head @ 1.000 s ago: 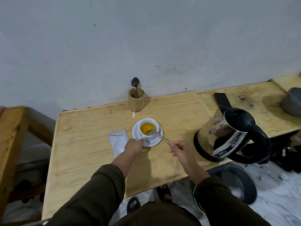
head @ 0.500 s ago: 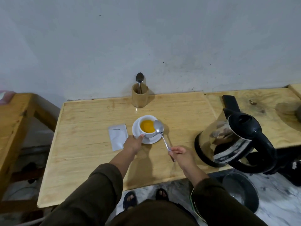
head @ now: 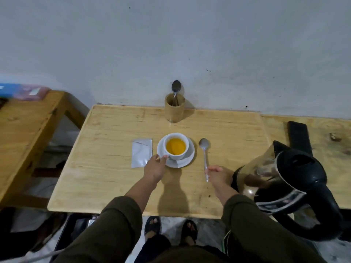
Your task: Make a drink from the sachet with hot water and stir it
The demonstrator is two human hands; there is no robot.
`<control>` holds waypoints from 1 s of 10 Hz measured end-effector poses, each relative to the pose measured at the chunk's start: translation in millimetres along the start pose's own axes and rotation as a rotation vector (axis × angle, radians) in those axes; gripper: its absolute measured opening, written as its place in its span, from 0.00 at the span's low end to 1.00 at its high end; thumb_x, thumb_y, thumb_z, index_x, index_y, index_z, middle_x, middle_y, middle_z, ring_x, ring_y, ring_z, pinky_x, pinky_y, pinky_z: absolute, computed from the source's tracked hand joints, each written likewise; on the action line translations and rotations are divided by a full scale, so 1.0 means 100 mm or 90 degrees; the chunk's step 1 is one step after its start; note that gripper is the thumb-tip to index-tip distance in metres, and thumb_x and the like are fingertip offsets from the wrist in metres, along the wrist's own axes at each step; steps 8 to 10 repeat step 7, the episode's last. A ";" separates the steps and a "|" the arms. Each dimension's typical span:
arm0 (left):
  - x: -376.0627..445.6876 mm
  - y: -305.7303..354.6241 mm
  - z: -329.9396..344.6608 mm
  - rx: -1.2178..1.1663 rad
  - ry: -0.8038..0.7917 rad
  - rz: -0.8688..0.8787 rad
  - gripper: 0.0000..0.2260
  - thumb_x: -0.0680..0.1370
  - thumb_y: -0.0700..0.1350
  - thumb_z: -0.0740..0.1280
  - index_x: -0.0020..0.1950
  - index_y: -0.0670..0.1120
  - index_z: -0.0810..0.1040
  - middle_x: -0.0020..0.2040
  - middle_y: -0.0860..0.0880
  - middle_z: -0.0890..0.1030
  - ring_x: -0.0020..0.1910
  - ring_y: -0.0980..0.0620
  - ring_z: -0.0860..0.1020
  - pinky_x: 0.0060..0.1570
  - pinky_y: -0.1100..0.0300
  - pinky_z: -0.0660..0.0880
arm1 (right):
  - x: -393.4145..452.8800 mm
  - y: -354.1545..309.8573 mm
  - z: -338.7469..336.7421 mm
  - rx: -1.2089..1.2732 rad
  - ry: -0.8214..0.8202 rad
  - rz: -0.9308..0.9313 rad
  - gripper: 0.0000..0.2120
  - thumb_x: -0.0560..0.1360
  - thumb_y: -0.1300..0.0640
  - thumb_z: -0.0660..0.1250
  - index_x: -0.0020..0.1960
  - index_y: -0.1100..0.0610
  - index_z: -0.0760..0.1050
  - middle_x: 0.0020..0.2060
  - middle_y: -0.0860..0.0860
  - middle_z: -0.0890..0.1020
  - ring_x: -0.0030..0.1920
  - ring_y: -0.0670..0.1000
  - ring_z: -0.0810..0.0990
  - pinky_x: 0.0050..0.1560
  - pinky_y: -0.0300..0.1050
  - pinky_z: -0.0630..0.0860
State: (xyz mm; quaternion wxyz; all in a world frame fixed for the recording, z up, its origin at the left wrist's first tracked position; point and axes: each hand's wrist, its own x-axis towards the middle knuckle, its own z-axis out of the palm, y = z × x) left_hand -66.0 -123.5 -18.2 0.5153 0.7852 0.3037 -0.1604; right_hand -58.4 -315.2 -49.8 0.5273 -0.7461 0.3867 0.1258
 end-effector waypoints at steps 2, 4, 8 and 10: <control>-0.02 -0.02 0.09 0.005 0.039 -0.002 0.26 0.81 0.55 0.57 0.75 0.41 0.65 0.74 0.43 0.69 0.72 0.42 0.68 0.67 0.51 0.67 | 0.08 0.02 -0.01 -0.163 -0.021 -0.061 0.14 0.69 0.57 0.72 0.27 0.50 0.73 0.38 0.55 0.85 0.43 0.57 0.82 0.47 0.52 0.82; -0.03 -0.02 0.10 -0.004 0.039 -0.023 0.27 0.81 0.57 0.56 0.75 0.43 0.64 0.74 0.43 0.68 0.73 0.42 0.67 0.70 0.48 0.67 | 0.13 -0.02 -0.08 -0.261 -0.034 -0.116 0.10 0.70 0.55 0.72 0.32 0.54 0.76 0.34 0.53 0.80 0.39 0.53 0.77 0.40 0.41 0.71; -0.16 -0.14 0.01 0.003 0.054 0.038 0.20 0.82 0.53 0.54 0.63 0.43 0.77 0.62 0.44 0.78 0.62 0.43 0.75 0.60 0.52 0.70 | -0.15 0.00 -0.20 -0.245 -0.065 -0.223 0.14 0.74 0.57 0.65 0.30 0.56 0.72 0.28 0.51 0.75 0.33 0.52 0.74 0.32 0.42 0.67; -0.16 -0.14 0.01 0.003 0.054 0.038 0.20 0.82 0.53 0.54 0.63 0.43 0.77 0.62 0.44 0.78 0.62 0.43 0.75 0.60 0.52 0.70 | -0.15 0.00 -0.20 -0.245 -0.065 -0.223 0.14 0.74 0.57 0.65 0.30 0.56 0.72 0.28 0.51 0.75 0.33 0.52 0.74 0.32 0.42 0.67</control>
